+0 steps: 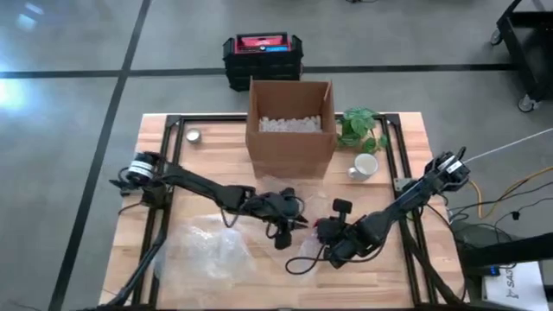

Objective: Wrap mug
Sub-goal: Wrap the orange mug with the right transparent bubble wrap

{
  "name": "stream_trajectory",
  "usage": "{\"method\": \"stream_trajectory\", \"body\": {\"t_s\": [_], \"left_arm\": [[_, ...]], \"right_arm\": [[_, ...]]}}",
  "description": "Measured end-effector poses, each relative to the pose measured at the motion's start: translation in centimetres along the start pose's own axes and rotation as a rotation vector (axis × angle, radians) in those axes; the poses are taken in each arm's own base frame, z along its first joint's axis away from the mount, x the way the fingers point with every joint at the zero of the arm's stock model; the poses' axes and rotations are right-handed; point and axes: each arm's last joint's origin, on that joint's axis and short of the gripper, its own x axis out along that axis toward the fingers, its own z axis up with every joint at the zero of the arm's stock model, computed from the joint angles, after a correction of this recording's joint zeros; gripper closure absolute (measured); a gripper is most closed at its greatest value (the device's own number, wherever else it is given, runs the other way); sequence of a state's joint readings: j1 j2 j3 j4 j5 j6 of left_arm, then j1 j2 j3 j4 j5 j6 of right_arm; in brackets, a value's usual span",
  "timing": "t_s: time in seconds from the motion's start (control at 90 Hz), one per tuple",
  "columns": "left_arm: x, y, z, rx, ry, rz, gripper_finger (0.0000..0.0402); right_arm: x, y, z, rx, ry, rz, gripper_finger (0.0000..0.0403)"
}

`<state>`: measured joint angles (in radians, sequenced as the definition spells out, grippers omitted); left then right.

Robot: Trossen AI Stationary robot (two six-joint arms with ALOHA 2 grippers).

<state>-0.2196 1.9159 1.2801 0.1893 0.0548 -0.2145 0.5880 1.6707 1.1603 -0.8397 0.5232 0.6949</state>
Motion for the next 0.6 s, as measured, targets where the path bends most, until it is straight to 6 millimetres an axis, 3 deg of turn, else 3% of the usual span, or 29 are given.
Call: {"method": "stream_trajectory", "body": {"t_s": [0.167,0.344,0.6], "left_arm": [[3.3,-0.3,0.3,0.040,0.026,-0.036,0.0343],[4.8,0.6,-0.4,0.011,0.088,0.047,0.0343],[4.6,0.6,-0.1,-0.006,0.070,0.058,0.0343]], "right_arm": [[0.0,0.0,0.0,-0.001,0.000,-0.001,0.0403],[-0.3,0.1,0.3,-0.004,0.002,0.016,0.0403],[-5.0,-1.2,2.4,0.007,-0.034,0.128,0.0403]]}}
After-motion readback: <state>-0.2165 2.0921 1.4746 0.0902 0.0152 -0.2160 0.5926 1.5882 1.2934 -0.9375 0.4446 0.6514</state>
